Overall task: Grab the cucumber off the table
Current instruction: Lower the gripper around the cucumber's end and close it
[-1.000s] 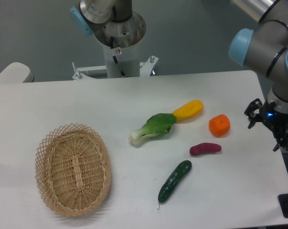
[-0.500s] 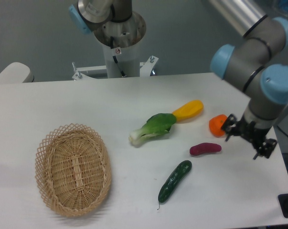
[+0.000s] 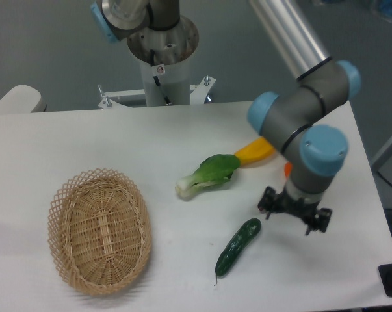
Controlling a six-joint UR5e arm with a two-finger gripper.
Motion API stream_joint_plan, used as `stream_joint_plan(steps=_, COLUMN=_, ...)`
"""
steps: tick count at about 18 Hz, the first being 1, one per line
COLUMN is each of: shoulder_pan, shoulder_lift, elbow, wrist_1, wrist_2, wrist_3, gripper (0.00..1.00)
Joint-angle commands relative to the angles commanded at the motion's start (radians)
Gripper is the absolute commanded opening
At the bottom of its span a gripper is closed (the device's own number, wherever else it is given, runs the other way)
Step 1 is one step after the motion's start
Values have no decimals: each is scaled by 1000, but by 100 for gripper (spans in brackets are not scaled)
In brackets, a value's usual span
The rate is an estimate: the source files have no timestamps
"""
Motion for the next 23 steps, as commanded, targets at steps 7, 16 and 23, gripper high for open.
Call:
stream_joint_plan(steps=7, shoulder_pan=-60, shoulder_lift=-6, elbow=-84, wrist_1=60, wrist_2=5, wrist_3=15, gripper=100)
stream_joint_plan(steps=16, shoulder_pan=-77, shoulder_lift=-18, elbow=-107, wrist_1=114, wrist_2=5, wrist_3=17, gripper=76)
stream_joint_plan(steps=23, shoulder_pan=-71, shoulder_lift=-14, elbow=-100, wrist_1=110, wrist_2=6, wrist_3=74, gripper=30)
